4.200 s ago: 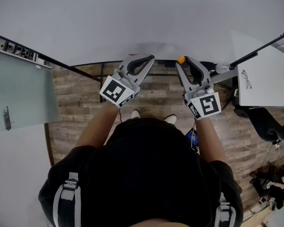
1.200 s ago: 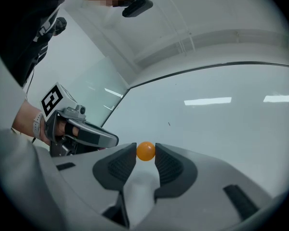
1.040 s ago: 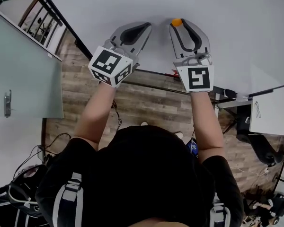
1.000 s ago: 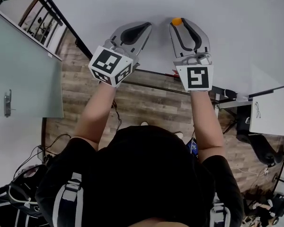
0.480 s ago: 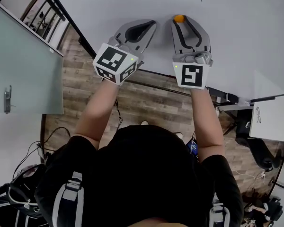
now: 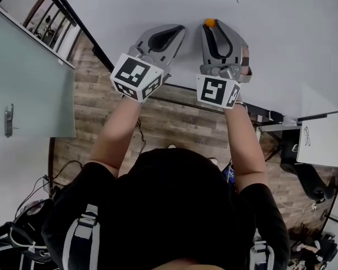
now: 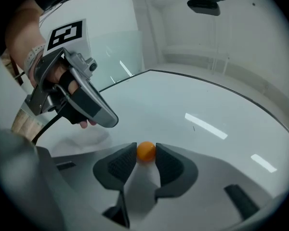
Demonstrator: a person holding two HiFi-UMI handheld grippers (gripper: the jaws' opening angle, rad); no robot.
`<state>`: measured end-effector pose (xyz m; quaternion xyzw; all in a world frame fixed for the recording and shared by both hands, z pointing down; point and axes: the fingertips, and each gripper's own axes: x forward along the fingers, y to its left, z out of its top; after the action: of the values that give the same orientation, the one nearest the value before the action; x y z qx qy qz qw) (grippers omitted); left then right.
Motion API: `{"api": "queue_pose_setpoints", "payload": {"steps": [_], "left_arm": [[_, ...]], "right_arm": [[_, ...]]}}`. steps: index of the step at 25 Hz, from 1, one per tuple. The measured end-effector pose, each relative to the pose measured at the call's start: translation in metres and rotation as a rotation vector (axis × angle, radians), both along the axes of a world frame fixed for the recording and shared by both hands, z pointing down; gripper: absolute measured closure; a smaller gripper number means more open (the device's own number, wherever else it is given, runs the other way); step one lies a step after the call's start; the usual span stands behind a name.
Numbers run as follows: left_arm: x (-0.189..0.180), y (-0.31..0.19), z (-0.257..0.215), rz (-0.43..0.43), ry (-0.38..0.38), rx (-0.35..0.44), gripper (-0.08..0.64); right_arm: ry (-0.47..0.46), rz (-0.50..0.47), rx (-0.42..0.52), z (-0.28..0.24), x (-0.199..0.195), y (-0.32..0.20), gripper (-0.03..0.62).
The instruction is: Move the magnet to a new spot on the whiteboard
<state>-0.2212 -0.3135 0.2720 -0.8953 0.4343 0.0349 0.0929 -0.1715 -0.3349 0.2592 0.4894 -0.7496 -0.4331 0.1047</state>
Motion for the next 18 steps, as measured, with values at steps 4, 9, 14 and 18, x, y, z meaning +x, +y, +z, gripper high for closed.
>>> {"api": "queue_pose_setpoints", "payload": {"steps": [4, 9, 14, 18], "left_arm": [[0.000, -0.003, 0.003, -0.002, 0.000, 0.002, 0.555], [-0.003, -0.005, 0.008, -0.006, -0.004, 0.001, 0.555], [-0.005, -0.008, 0.011, -0.015, -0.003, 0.010, 0.555], [-0.006, -0.010, 0.017, -0.024, 0.000, 0.010, 0.555]], "right_arm": [[0.009, 0.006, -0.010, 0.006, 0.000, -0.006, 0.472], [-0.020, -0.038, -0.048, 0.011, -0.005, -0.007, 0.453], [-0.018, -0.074, -0.053, 0.012, -0.011, 0.000, 0.451], [-0.036, -0.110, -0.084, 0.015, -0.010, 0.004, 0.453]]}}
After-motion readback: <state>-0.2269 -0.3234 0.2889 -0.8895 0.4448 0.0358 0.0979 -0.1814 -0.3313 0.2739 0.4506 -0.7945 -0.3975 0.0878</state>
